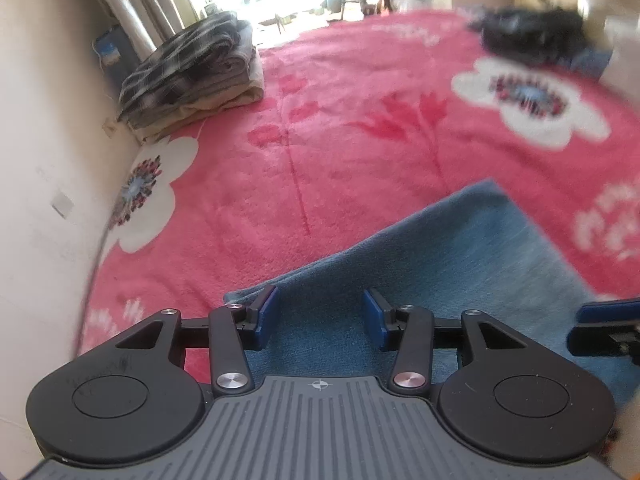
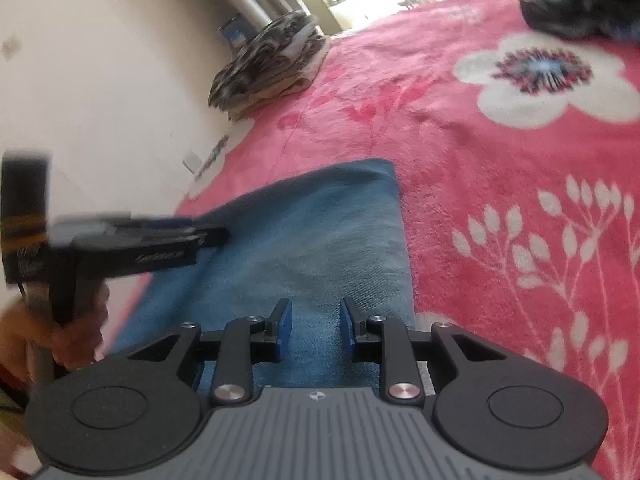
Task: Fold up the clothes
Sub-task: 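Lift the folded teal garment off the bed with both grippers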
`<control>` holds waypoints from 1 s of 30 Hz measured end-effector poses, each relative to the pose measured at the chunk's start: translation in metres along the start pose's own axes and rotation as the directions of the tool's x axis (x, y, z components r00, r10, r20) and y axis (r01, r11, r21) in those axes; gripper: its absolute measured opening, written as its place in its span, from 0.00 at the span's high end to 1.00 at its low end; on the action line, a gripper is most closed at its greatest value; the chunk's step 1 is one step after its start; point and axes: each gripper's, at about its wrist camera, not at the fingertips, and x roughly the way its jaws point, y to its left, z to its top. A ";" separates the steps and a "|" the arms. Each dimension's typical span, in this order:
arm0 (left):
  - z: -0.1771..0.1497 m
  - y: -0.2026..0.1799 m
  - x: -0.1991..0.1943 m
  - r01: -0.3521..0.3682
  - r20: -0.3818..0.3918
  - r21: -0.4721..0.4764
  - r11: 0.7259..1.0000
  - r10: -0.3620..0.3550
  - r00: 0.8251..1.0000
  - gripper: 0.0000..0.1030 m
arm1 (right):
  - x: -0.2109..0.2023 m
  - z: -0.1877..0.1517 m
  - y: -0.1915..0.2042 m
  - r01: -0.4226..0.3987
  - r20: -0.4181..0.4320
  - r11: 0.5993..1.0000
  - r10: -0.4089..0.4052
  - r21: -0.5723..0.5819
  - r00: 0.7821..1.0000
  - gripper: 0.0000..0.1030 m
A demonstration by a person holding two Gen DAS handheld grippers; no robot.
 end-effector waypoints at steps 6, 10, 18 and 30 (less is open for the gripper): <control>-0.017 0.064 -0.015 0.220 0.008 -0.263 0.939 -0.226 0.974 0.40 | -0.019 0.005 -0.040 -0.069 0.033 0.980 0.064 0.188 0.997 0.49; -0.042 0.097 0.000 0.289 -0.054 -0.420 0.860 -0.342 0.938 0.39 | -0.015 0.004 -0.065 -0.128 0.003 0.934 0.135 0.335 0.991 0.42; -0.073 0.116 0.028 0.431 -0.021 -0.570 0.700 -0.537 0.844 0.38 | 0.014 -0.010 -0.082 -0.167 -0.091 0.871 0.233 0.462 0.968 0.38; -0.056 0.107 0.070 0.521 0.001 -0.551 0.652 -0.624 0.781 0.28 | 0.054 0.017 -0.087 -0.193 -0.144 0.848 0.299 0.494 0.943 0.35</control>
